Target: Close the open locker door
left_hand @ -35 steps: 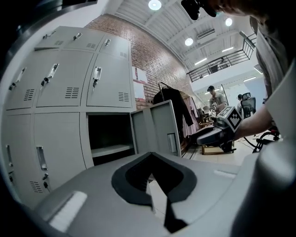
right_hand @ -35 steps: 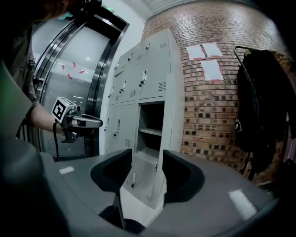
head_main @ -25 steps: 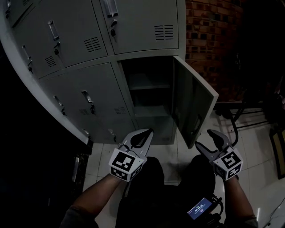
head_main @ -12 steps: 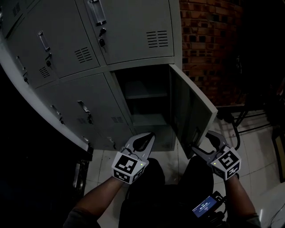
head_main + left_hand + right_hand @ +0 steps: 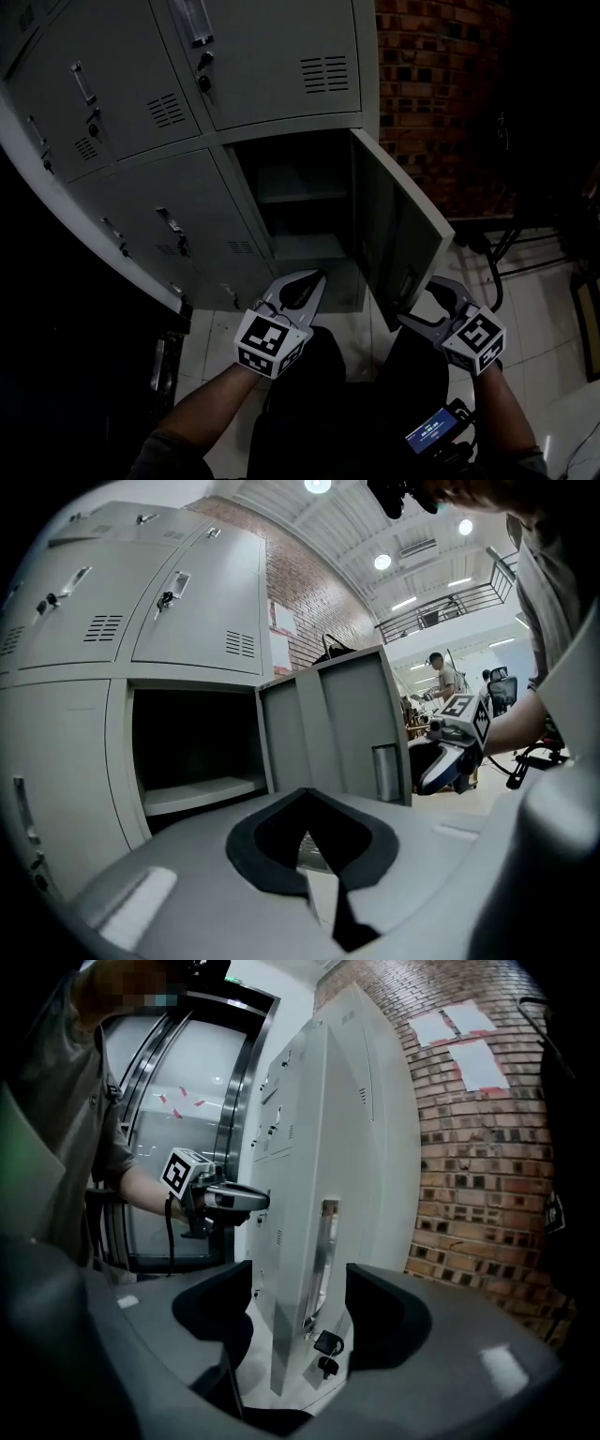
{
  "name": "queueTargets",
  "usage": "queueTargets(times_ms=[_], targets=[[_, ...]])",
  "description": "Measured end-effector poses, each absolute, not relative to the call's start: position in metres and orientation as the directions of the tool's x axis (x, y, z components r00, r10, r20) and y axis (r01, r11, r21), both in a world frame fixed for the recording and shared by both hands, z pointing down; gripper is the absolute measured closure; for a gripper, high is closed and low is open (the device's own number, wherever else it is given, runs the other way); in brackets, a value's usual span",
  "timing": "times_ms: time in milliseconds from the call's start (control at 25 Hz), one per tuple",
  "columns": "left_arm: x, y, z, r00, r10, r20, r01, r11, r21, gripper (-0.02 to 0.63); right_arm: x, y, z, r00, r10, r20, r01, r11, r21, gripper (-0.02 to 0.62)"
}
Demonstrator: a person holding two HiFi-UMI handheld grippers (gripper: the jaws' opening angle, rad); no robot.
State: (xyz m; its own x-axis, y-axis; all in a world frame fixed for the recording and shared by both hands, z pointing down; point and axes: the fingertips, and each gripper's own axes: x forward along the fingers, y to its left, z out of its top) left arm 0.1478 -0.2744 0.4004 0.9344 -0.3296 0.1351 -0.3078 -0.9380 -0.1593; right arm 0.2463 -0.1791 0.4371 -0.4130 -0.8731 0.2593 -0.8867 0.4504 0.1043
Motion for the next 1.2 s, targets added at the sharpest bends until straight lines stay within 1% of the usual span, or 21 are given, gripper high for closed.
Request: queueTargets(times_ms=[240, 400, 520, 560, 640, 760, 840, 1160, 1200], targets=[[0.146, -0.27, 0.401, 0.936, -0.323, 0.14, -0.301, -0.94, -0.161, 0.604, 0.242, -0.181, 0.431, -0.434, -0.866, 0.248, -0.879, 0.467, 0.094, 0.304], [0.14, -0.272, 0.405, 0.934, -0.325, 0.148, -0.302, -0.94, -0.158, 0.604, 0.233, -0.186, 0.427, -0.45, -0.86, 0.242, -0.869, 0.484, 0.101, 0.356], [0.131, -0.276, 0.408, 0.928, -0.337, 0.157, -0.314, -0.936, -0.157, 0.604, 0.227, -0.19, 0.425, -0.458, -0.854, 0.246, -0.86, 0.496, 0.121, 0.411], [0.128, -0.277, 0.408, 0.926, -0.343, 0.158, -0.319, -0.935, -0.157, 0.604, 0.223, -0.192, 0.425, -0.465, -0.85, 0.246, -0.856, 0.503, 0.122, 0.414], [0.121, -0.281, 0.408, 0.922, -0.355, 0.155, -0.332, -0.93, -0.157, 0.604, 0.214, -0.194, 0.424, -0.483, -0.84, 0.247, -0.845, 0.521, 0.12, 0.393], [0.112, -0.287, 0.407, 0.915, -0.373, 0.152, -0.349, -0.923, -0.16, 0.604, 0.198, -0.198, 0.425, -0.514, -0.818, 0.259, -0.82, 0.557, 0.131, 0.382], [0.106, -0.289, 0.407, 0.911, -0.383, 0.154, -0.359, -0.919, -0.16, 0.604, 0.185, -0.201, 0.424, -0.53, -0.805, 0.267, -0.803, 0.578, 0.147, 0.397], [0.078, -0.302, 0.406, 0.888, -0.433, 0.153, -0.411, -0.898, -0.16, 0.604, 0.145, -0.221, 0.424, -0.555, -0.787, 0.268, -0.781, 0.605, 0.159, 0.405], [0.074, -0.303, 0.407, 0.884, -0.441, 0.153, -0.418, -0.894, -0.161, 0.604, 0.14, -0.224, 0.424, -0.554, -0.788, 0.269, -0.779, 0.604, 0.168, 0.419]])
